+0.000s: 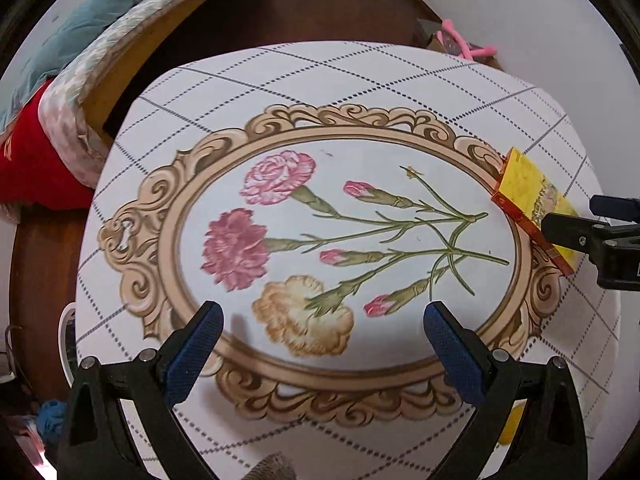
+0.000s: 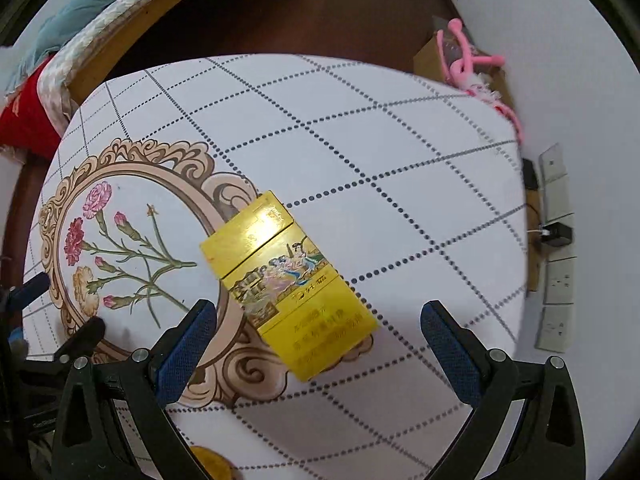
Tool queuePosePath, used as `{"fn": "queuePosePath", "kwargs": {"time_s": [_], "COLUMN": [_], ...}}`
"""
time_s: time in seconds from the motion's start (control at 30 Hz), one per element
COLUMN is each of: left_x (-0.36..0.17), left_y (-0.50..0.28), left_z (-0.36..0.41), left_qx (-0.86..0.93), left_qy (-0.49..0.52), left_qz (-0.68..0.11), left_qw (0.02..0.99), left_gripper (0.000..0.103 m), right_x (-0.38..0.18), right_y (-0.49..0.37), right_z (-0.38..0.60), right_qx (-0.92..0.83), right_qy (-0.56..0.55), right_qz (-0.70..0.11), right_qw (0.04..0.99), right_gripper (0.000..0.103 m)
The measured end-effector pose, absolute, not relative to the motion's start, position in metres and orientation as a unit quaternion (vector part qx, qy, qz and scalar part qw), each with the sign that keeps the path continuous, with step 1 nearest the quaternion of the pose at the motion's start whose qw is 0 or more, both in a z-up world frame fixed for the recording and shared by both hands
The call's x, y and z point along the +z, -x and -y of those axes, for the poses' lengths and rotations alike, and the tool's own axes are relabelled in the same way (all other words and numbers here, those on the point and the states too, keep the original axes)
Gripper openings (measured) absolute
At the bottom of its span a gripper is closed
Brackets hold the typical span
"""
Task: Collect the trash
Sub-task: 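Grasp the orange peel with the left tool while the right tool grasps the yellow cigarette pack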
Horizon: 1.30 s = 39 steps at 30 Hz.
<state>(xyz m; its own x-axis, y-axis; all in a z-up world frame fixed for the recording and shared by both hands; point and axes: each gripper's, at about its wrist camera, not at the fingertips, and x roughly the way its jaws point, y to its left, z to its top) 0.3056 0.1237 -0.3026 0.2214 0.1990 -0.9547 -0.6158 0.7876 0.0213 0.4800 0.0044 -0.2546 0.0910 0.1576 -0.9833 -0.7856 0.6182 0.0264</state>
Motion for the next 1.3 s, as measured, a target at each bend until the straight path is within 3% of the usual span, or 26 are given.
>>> {"fn": "queuePosePath", "kwargs": {"time_s": [0.13, 0.2, 0.3, 0.37, 0.4, 0.6, 0.83, 1.13, 1.17, 1.3], "left_x": [-0.307, -0.309, -0.31, -0.31, -0.309, -0.29, -0.267, -0.283, -0.286, -0.293], "left_y": [-0.313, -0.316, -0.319, -0.321, -0.32, -0.3, -0.273, -0.296, -0.3, -0.309], "left_z": [-0.122, -0.123, -0.123, -0.123, -0.122, -0.098, -0.044, 0.02, 0.026, 0.038], "left_qx": [0.269, 0.269, 0.27, 0.27, 0.27, 0.251, 0.185, 0.113, 0.111, 0.12], "left_qy": [0.178, 0.176, 0.173, 0.172, 0.171, 0.149, 0.191, 0.159, 0.151, 0.125], "left_qz": [-0.566, -0.568, -0.57, -0.57, -0.568, -0.555, -0.537, -0.55, -0.553, -0.558], "left_qw": [0.759, 0.757, 0.757, 0.757, 0.758, 0.779, 0.801, 0.812, 0.812, 0.812], "left_gripper": [0.102, 0.102, 0.102, 0.102, 0.102, 0.102, 0.102, 0.101, 0.099, 0.071], "right_x": [-0.265, -0.27, -0.273, -0.27, -0.268, -0.254, -0.22, -0.237, -0.239, -0.247], "right_y": [-0.484, -0.483, -0.479, -0.477, -0.475, -0.458, -0.425, -0.394, -0.392, -0.381], "right_z": [-0.01, -0.016, -0.024, -0.027, -0.027, -0.005, 0.09, 0.192, 0.197, 0.211], "right_qx": [0.366, 0.374, 0.374, 0.375, 0.373, 0.36, 0.302, 0.239, 0.236, 0.227], "right_qy": [0.271, 0.277, 0.29, 0.294, 0.298, 0.284, 0.209, 0.12, 0.114, 0.095], "right_qz": [-0.576, -0.574, -0.564, -0.557, -0.551, -0.551, -0.556, -0.592, -0.594, -0.599], "right_qw": [0.679, 0.673, 0.677, 0.681, 0.684, 0.697, 0.746, 0.761, 0.761, 0.762], "right_gripper": [0.1, 0.09, 0.084, 0.07, 0.068, 0.067, 0.067, 0.066, 0.066, 0.066]}}
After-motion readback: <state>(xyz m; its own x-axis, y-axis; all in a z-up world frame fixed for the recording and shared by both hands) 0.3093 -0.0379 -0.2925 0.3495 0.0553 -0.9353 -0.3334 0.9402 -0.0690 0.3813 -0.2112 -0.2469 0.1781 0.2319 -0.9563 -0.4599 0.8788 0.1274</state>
